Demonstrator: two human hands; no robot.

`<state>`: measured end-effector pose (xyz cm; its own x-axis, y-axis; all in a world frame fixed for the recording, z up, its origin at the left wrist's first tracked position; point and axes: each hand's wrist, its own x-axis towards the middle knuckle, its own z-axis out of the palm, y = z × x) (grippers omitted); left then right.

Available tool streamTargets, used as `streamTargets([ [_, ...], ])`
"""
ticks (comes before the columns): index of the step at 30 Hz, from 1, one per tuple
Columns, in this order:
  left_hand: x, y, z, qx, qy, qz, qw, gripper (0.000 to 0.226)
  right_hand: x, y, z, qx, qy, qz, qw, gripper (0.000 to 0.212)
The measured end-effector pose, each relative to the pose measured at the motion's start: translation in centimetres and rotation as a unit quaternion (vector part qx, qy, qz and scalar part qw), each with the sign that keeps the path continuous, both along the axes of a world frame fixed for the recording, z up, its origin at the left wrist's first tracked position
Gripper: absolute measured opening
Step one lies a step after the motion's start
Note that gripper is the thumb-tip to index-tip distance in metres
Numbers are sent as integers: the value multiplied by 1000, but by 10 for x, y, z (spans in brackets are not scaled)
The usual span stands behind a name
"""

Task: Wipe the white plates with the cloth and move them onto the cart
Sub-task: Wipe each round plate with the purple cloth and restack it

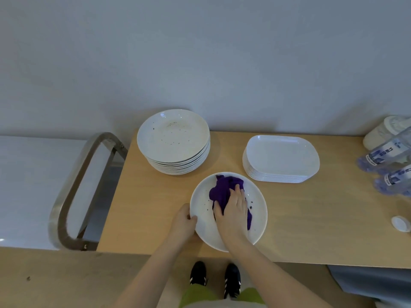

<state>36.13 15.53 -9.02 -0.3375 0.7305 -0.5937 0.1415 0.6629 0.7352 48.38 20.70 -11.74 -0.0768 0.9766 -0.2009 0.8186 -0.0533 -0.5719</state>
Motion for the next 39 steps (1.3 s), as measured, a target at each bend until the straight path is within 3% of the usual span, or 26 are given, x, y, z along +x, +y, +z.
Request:
streamTargets([
  [3,-5,-2,0,19,-40,5,999,25,-17,9,6,-10,80,2,997,55],
  [9,-13,0,-6,38,-109,34,993,28,-20,4,10,-26,101,171,980,49],
  [14,-16,-3,-10,12,-230,84,970,39,17,-4,17,-6,-7,371,928,49],
  [18,-15,2,-8,0,-268,116,956,26,35,-8,29,19,-67,449,891,35],
  [21,-15,4,-11,-5,-184,68,981,22,45,-8,38,39,-138,458,877,33],
  [24,-18,7,-15,36,-98,-9,995,38,59,-8,49,70,-195,442,873,34],
  [27,-18,9,-16,67,-68,-52,994,58,71,-7,56,106,-239,364,894,37],
  [30,-17,10,-18,60,-85,-40,994,55,77,-8,52,82,-216,304,924,21],
  [35,-17,10,-18,40,-91,-21,995,59,43,-28,29,26,-213,241,947,65],
  [39,-14,10,-14,47,-64,-30,996,62,26,-31,14,31,-255,236,937,64],
])
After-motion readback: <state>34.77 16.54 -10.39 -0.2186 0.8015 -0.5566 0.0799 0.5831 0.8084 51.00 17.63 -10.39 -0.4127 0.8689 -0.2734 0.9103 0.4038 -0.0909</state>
